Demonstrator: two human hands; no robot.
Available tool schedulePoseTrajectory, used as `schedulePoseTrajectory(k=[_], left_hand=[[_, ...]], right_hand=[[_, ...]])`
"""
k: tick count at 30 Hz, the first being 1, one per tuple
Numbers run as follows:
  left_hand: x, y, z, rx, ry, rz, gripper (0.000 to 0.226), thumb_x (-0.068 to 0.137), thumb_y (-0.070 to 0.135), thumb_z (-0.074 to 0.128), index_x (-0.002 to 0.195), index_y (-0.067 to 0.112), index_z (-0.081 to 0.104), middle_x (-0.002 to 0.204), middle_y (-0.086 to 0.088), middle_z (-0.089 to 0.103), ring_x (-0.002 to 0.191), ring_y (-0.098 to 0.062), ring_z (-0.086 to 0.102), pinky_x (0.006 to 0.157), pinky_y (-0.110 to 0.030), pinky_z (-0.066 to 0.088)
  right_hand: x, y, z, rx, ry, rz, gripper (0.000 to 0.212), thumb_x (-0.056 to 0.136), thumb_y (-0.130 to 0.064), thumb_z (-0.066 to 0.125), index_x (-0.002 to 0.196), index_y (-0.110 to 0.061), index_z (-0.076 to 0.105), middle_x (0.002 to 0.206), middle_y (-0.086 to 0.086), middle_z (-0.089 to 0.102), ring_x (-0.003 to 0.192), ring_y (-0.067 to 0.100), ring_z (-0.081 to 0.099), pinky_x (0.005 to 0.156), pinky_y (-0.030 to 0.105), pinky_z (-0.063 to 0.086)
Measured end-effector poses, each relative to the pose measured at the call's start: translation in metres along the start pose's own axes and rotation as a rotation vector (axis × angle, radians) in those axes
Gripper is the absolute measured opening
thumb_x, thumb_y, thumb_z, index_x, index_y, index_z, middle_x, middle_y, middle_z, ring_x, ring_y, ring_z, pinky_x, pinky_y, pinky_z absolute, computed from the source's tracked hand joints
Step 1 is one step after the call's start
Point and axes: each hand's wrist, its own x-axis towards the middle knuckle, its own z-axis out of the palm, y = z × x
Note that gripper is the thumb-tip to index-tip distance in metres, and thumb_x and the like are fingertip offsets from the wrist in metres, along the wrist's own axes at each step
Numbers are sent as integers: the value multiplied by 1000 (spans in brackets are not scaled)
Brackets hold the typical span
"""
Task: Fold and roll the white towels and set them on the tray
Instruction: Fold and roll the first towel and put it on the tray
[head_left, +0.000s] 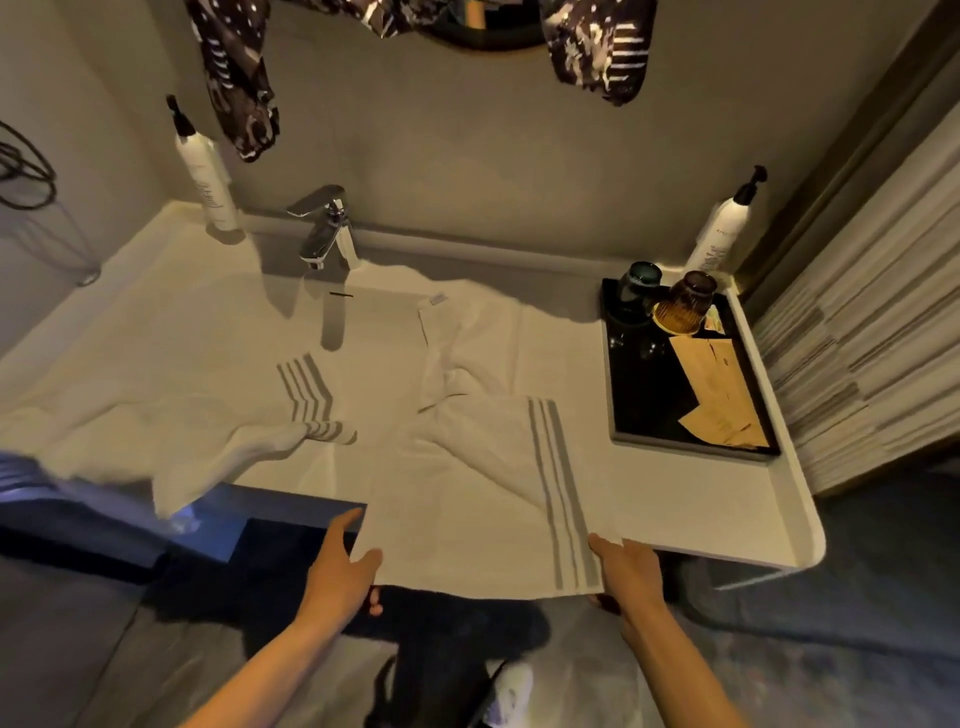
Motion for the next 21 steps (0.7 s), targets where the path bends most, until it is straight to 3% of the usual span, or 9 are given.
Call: schedulePoseTrajectory(k=[3,5,7,10,12,14,16,19,21], left_hand=[[-14,-10,-5,97,-52,108,52,97,3,53,138,35,43,110,6,65,61,-9,68,48,-15,52],[-21,-15,-6,179,-66,174,33,99,3,51,120,28,60,121,7,60,75,-1,70,53,-9,49],[-24,-20,-10,201,-73,158,26,100,7,51,96,22,73,112,-1,68,86,-22,70,59,-21,57],[-25,-15,-21,116,-69,42,30,97,5,52,84,14,77,106,-7,69,95,-23,64,72,-31,58],[-26,-2,-28,-145,-71,-45,28,95,-1,49,85,2,75,107,-12,66,94,-25,61,77,-43,55],[-25,19,-30,-359,-100,-62,31,94,-4,36,93,-10,67,106,-19,59,82,-30,56,61,-38,55],[-19,39,-29,-460,-142,-6,40,92,-5,28,114,-17,59,108,-25,58,78,-31,56,48,-28,55],[6,69,-23,-409,-114,73,45,88,8,59,123,-19,53,87,-21,64,70,-30,60,51,-27,58],[31,85,-17,-284,-42,46,32,88,-5,50,116,-14,62,87,-20,60,68,-31,55,49,-29,53]], right_hand=[[-15,8,-7,-76,53,46,11,89,-20,65,84,-10,65,88,13,67,78,27,64,53,29,51],[-23,14,-10,-99,40,88,15,89,-18,64,84,-4,63,85,17,67,75,30,63,53,32,52],[-30,15,-14,-95,13,146,19,89,-18,65,85,1,63,85,23,67,75,34,64,61,38,54],[-35,5,-26,-52,-75,247,20,88,-16,65,87,4,64,66,18,62,52,29,56,49,31,48],[-35,-9,-32,103,-172,327,14,86,-16,68,85,-3,64,52,12,55,37,21,47,38,23,42],[-31,-28,-36,307,-264,384,10,86,-18,69,83,-10,63,49,8,57,33,15,47,33,21,40],[-21,-48,-36,402,-317,386,10,88,-20,66,87,-10,62,50,7,58,31,12,47,32,20,40],[6,-74,-28,539,-381,400,15,89,-17,63,93,-3,62,60,12,62,36,16,52,34,20,45],[28,-82,-21,579,-375,397,16,89,-18,63,98,-5,62,67,12,65,47,16,52,42,20,45]])
